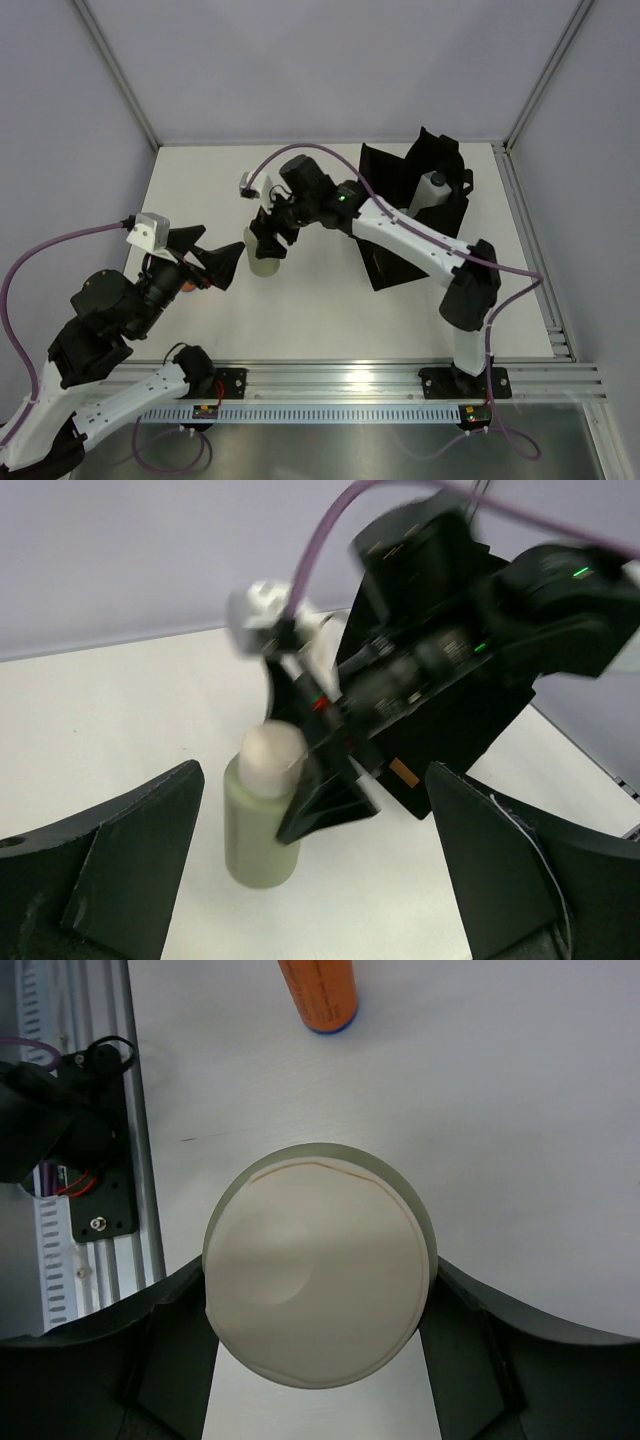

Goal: Place the personal care products into the canvas bag

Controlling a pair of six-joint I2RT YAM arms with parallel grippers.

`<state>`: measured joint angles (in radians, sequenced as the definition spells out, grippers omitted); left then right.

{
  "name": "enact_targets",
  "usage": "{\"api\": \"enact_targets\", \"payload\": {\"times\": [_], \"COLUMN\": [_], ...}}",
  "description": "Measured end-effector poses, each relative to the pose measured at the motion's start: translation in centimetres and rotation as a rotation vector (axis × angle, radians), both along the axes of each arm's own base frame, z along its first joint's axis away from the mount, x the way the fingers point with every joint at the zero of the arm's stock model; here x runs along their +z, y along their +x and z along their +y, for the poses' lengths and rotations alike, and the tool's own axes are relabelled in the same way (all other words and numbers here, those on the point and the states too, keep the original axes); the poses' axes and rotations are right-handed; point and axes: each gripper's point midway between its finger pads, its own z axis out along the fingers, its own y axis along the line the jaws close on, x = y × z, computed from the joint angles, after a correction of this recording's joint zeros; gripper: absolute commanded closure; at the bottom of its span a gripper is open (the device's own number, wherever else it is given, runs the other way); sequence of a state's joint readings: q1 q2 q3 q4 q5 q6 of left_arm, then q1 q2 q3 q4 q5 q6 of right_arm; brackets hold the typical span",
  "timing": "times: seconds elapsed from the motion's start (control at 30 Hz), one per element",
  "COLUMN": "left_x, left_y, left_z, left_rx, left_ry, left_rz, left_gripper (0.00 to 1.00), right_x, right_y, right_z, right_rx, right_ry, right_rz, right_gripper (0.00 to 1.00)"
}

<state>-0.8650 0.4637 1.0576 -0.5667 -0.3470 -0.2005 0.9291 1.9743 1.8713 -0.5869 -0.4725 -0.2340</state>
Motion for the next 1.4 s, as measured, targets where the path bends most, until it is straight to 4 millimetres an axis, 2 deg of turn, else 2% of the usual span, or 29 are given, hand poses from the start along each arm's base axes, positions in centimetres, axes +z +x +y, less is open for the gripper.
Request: {"api": "enact_targets", "payload": {"times": [0.1,0.2,0.33,0.5,0.63,0.73,0.83,0.93,1.03,1.23,1.4], "left_x": [0.0,0.0,-0.2,-1.2,-1.9,-2.3,-2.9,-3.5,-4.0,-5.2,-6.7], "left_y": [0.0,0.0,0.1,0.5,1.1,1.4,1.6,1.7,1.7,1.8,1.9], "left_z": [0.0,-0.1,-0.2,-0.8,-1.8,-2.5,-3.0,-3.4,-3.7,-4.0,-4.3], "left_rx": [0.0,0.0,-0.001,-0.007,-0.02,-0.033,-0.047,-0.059,-0.066,-0.08,-0.082], "left_ry": [0.001,0.002,0.002,0.022,0.047,0.06,0.076,0.086,0.095,0.113,0.131], "left_rz": [0.001,0.002,0.001,0.018,0.039,0.045,0.054,0.059,0.065,0.081,0.099], "left_gripper": [0.01,0.01,0.01,0.01,0.01,0.01,0.01,0.01,0.01,0.01,0.01], "right_x": [5.8,11.1,17.9,23.4,25.7,25.6,23.8,20.8,16.9,10.4,6.6], "right_y": [0.0,0.5,3.0,5.9,7.3,7.9,8.2,8.8,9.7,13.8,16.8], "right_z": [-2.4,-5.6,-11.7,-19.9,-26.9,-31.1,-33.4,-33.8,-33.7,-33.7,-34.0], "right_rx": [-0.001,-0.033,-0.158,-0.365,-0.546,-0.657,-0.718,-0.727,-0.728,-0.759,-0.796], "right_ry": [0.082,0.153,0.237,0.293,0.301,0.278,0.227,0.172,0.112,0.008,-0.051], "right_rz": [-0.068,-0.129,-0.246,-0.372,-0.441,-0.465,-0.448,-0.389,-0.295,-0.164,-0.121], "right_gripper": [1.0,1.0,1.0,1.0,1.0,1.0,1.0,1.0,1.0,1.0,1.0]}}
